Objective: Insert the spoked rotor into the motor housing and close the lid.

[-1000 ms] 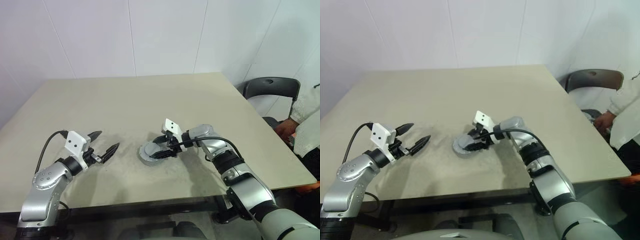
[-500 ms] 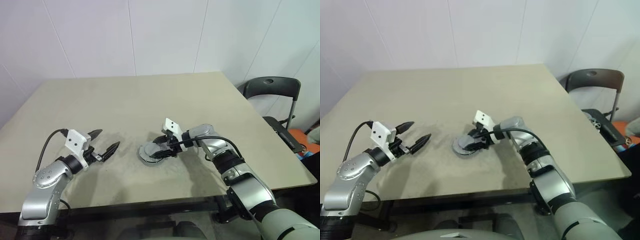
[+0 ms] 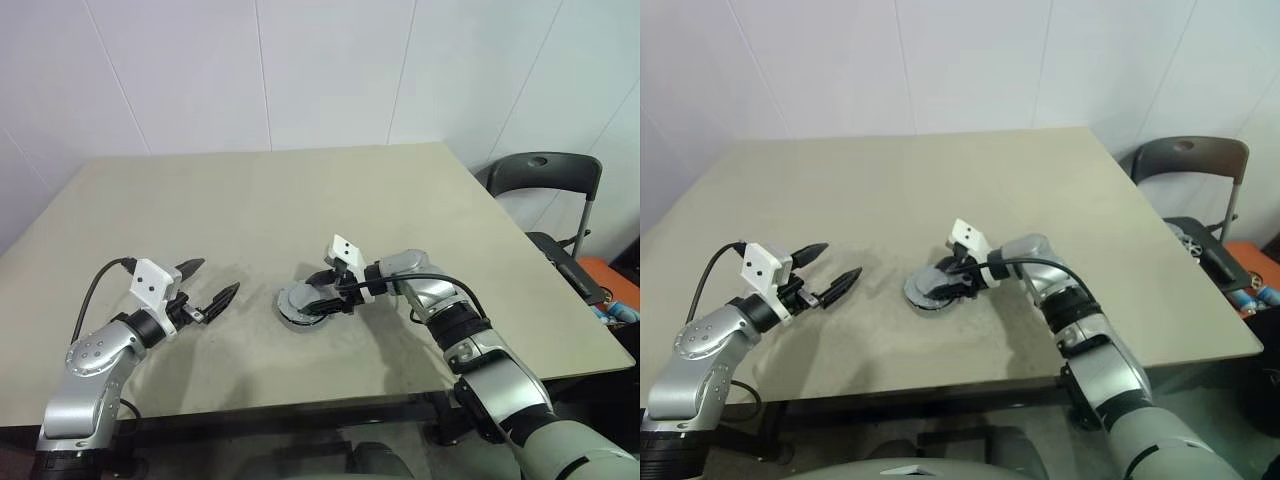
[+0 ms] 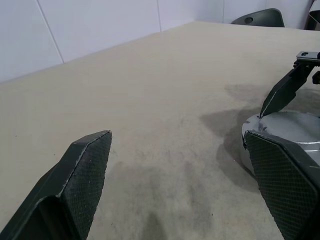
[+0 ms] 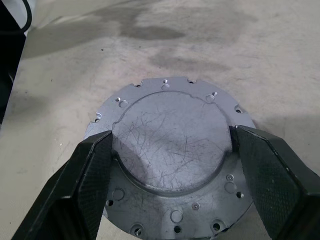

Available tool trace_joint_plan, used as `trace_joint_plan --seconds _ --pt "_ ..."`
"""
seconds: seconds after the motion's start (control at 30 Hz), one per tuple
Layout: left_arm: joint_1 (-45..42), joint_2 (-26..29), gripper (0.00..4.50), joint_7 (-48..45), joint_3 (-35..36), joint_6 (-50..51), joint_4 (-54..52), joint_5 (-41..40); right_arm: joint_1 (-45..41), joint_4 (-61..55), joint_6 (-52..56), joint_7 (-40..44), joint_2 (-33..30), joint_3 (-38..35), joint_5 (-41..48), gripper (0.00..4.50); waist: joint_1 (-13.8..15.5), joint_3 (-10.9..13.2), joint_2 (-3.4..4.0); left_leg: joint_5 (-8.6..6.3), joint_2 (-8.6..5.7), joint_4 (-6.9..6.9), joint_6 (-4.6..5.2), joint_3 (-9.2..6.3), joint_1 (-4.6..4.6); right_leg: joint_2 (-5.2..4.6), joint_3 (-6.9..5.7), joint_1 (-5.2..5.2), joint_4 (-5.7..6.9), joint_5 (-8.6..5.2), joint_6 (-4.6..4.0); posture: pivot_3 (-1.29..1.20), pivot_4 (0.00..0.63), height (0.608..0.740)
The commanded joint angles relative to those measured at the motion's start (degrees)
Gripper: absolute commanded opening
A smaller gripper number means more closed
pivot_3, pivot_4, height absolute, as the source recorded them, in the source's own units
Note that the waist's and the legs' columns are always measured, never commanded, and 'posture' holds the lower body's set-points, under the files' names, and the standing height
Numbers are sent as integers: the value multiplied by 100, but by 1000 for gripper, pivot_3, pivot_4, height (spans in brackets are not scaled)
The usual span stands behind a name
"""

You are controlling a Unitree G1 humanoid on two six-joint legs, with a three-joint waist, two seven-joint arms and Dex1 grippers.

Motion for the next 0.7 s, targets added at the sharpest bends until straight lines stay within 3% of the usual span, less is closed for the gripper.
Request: trace_joint_plan --seconds 0.03,0.7 --pt "-73 -8 4500 2 61 -133 -75 -8 -46 -181 -147 -141 0 -128 17 3474 0 0 0 0 0 0 0 0 0 0 0 0 0 0 0 0 0 740" --pt "-113 -14 4500 2 41 -128 -67 -9 7 16 -620 -34 -179 67 -302 3474 4 0 0 0 0 -1 0 0 1 -1 0 2 -2 0 0 0 0 740"
